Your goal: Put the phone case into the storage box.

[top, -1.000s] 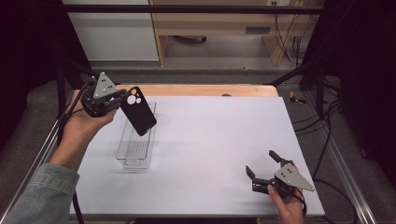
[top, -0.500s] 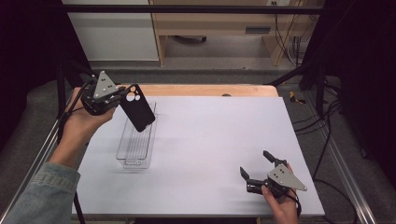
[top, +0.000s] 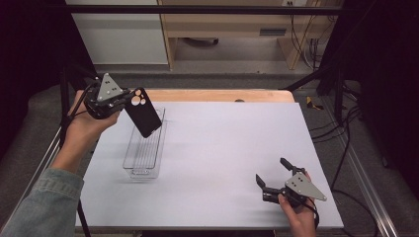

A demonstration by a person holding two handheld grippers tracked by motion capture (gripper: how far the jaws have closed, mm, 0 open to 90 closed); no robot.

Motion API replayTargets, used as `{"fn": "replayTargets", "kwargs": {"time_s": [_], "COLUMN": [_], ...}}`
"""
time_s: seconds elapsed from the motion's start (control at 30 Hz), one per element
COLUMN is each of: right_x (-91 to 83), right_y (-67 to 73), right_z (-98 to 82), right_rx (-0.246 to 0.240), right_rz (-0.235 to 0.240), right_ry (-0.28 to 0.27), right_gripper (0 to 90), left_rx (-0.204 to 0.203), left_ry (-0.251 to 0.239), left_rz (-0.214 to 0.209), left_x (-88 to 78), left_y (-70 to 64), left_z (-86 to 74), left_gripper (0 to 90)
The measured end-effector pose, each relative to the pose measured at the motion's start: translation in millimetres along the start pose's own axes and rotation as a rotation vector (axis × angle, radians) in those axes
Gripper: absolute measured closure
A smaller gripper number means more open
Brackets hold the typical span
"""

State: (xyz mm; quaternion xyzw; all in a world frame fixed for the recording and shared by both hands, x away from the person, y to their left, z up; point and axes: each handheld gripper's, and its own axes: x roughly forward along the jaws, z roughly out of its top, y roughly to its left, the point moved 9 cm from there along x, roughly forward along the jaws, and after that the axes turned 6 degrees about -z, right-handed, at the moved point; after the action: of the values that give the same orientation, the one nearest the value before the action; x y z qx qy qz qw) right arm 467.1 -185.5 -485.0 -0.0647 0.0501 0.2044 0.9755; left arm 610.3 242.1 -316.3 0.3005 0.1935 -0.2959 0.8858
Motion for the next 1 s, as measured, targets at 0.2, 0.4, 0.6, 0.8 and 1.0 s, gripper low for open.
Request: {"fn": "replayTargets", "kwargs": {"time_s": [0.2, 0.4, 0.6, 0.8, 1.0], "right_x": [0.9, 0.4, -2.5, -1.7, -2.1], "right_y": [2.0, 3.0, 7.6, 4.5, 3.2], "right_z": [0.8, 1.1, 5.1, 5.5, 5.0], "right_rx": [-0.011, -0.013, -0.029, -0.010, -0.011], "right_rz": [0.010, 0.013, 0.014, 0.006, 0.003], "right_ry": [-0.010, -0.013, -0.026, -0.037, -0.038], "right_gripper": [3.1, 3.1, 3.2, 3.1, 3.1], "left_rx": [0.002, 0.005, 0.012, 0.012, 0.015], "left_ry": [-0.003, -0.007, -0.007, -0.013, -0.015], "left_rz": [-0.002, 0.011, 0.030, 0.029, 0.030], "left_x": [1.3, 0.7, 1.9, 6.3, 12.3], "left_y": [3.9, 12.1, 18.5, 20.7, 22.4], "left_z": [-2.3, -0.3, -4.0, -4.3, -3.9], "left_gripper": [83.8, 83.8, 83.8, 83.8, 83.8]}}
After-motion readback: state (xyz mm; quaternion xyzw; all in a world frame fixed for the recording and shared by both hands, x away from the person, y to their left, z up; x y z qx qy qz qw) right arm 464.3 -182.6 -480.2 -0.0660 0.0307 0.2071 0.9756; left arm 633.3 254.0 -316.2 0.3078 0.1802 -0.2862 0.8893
